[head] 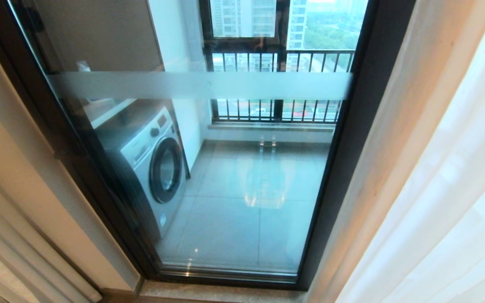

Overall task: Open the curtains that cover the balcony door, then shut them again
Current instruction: Pull the inner curtains open on both sides

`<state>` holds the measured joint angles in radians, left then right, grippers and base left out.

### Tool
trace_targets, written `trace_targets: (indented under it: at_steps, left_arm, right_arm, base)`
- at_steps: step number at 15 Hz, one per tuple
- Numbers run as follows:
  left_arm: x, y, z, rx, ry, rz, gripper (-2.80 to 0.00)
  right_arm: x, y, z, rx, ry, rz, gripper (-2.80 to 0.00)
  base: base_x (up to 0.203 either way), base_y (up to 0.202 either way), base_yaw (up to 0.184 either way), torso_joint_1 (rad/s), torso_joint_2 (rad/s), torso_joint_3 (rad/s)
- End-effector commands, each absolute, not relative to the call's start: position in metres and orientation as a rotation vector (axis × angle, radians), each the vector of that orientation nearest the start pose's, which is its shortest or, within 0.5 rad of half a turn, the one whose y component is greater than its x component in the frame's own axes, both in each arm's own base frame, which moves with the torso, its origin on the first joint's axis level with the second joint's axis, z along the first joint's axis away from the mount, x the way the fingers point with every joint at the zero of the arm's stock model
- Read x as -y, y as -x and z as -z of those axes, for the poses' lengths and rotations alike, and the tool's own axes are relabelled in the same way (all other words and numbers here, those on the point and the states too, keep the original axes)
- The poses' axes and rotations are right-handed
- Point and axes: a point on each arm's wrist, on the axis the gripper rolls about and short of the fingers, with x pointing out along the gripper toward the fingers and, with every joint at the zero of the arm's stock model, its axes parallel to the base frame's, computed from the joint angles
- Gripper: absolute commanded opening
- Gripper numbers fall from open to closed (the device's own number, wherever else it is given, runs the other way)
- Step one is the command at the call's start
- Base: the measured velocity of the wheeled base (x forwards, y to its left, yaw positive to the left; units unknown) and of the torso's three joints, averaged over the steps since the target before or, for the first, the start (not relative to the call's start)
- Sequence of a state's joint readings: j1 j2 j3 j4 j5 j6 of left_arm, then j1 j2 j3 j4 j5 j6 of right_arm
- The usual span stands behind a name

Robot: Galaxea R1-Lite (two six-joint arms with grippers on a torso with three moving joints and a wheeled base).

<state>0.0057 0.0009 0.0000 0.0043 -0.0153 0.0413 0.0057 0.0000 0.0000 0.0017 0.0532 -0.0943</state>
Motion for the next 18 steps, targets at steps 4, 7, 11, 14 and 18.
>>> trace_targets:
  at_steps: [4, 7, 11, 14, 18]
  left_arm:
    - [0.0005, 0.0228, -0.0750, -0.005, -0.041, 0.009, -2.80]
    - [0.0005, 0.0227, -0.0750, -0.005, -0.041, 0.009, -2.80]
    - [0.0005, 0.0227, -0.0750, -0.006, -0.041, 0.010, -2.80]
    - [0.0005, 0.0227, -0.0750, -0.006, -0.041, 0.009, -2.80]
    - [0.0005, 0.0227, -0.0750, -0.006, -0.041, 0.009, -2.80]
  right_arm:
    - [-0.0011, 0.0228, -0.0753, 0.001, 0.095, -0.060, -2.80]
    - [-0.0011, 0.0228, -0.0753, 0.001, 0.095, -0.060, -2.80]
    - [-0.0011, 0.0228, -0.0753, 0.001, 0.094, -0.060, -2.80]
    - [-0.0011, 0.0228, -0.0753, 0.001, 0.095, -0.060, -2.80]
    - [-0.0011, 0.0228, -0.0753, 0.001, 0.095, -0.061, -2.80]
  base:
    - [0.000, -0.188, -0.006, 0.000, 0.00, 0.001]
    - [0.000, -0.186, -0.023, 0.001, 0.00, 0.002]
    - [0.000, -0.183, -0.001, 0.001, 0.00, 0.005]
    - [-0.002, -0.194, -0.034, 0.002, 0.00, 0.004]
    - [-0.003, -0.184, -0.123, 0.004, 0.00, 0.002]
